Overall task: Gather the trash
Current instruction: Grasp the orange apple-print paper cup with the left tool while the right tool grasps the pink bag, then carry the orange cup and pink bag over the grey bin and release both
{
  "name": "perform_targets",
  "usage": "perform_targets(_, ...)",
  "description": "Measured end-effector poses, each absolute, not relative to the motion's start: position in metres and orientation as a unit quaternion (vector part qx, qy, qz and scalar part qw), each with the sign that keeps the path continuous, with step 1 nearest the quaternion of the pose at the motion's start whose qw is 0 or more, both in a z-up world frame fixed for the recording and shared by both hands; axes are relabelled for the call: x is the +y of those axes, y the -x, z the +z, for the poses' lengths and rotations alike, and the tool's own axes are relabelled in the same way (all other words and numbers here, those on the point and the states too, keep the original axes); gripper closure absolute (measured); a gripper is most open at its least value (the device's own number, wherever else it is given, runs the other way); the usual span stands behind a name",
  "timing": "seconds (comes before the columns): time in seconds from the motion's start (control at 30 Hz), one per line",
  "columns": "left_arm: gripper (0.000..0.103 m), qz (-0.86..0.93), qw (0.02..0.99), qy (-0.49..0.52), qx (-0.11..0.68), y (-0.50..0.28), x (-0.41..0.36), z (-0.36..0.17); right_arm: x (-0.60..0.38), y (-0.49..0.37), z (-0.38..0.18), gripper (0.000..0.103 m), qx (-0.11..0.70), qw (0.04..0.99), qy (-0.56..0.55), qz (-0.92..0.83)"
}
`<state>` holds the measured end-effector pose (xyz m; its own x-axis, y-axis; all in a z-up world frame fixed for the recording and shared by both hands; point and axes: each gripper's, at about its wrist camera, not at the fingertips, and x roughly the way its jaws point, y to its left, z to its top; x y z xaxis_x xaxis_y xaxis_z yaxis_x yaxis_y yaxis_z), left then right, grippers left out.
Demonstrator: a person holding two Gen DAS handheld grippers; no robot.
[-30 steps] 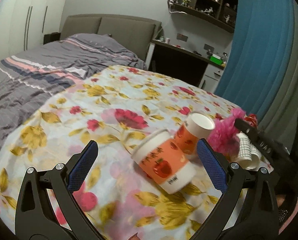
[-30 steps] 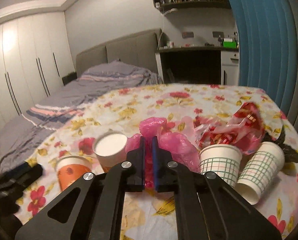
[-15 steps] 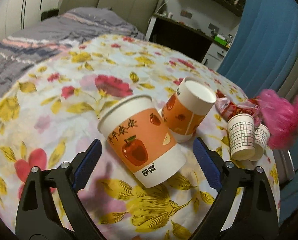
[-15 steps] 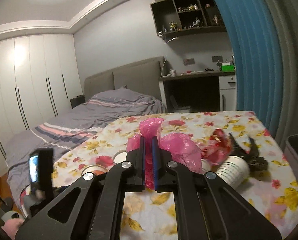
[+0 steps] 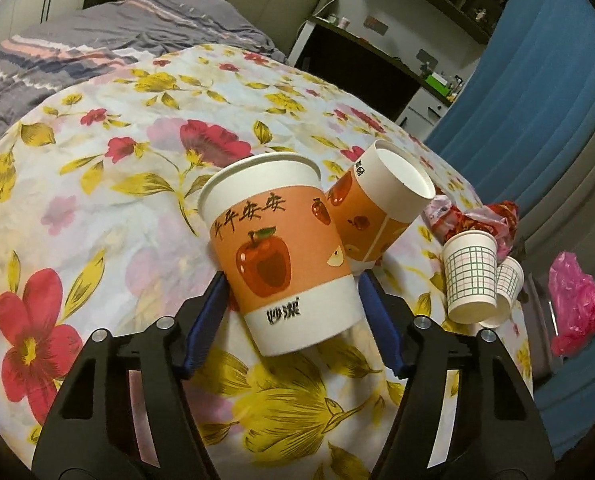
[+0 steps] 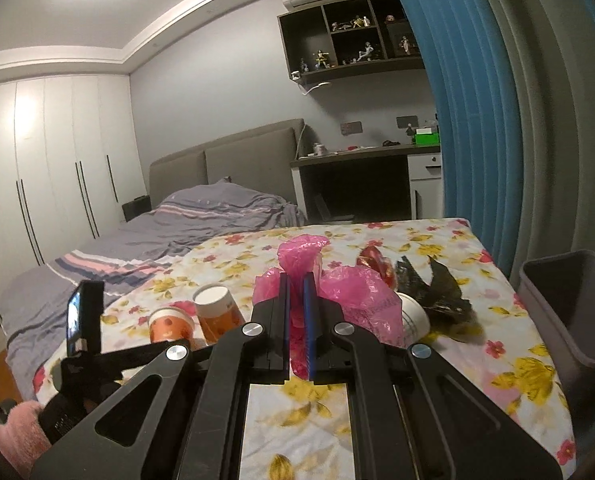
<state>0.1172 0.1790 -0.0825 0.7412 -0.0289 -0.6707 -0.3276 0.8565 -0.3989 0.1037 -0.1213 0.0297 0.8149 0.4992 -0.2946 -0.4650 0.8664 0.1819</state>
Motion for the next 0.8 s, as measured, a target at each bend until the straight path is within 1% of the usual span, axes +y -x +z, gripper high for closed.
perform_targets(0.2, 0.039, 0.077, 0.907, 0.245, 0.334, -0.103, 0.177, -0.076, -0.139, -0.098, 0.027, 0.096, 0.166, 0.955, -0.061, 0.239)
perform_targets(0.33, 0.039, 0.068, 0.919, 0.218, 0.322, -0.090, 0.168, -0.066, -0.153, -0.096, 0.028, 0.096, 0.164, 0.958, -0.065, 0.226)
perform_targets(0.8, 0.039, -0.021, 0.947, 0.162, 0.276, -0.064, 0.106, -0.020, -0.193, -0.080, 0.040, 0.096, 0.138, 0.969, -0.085, 0.186)
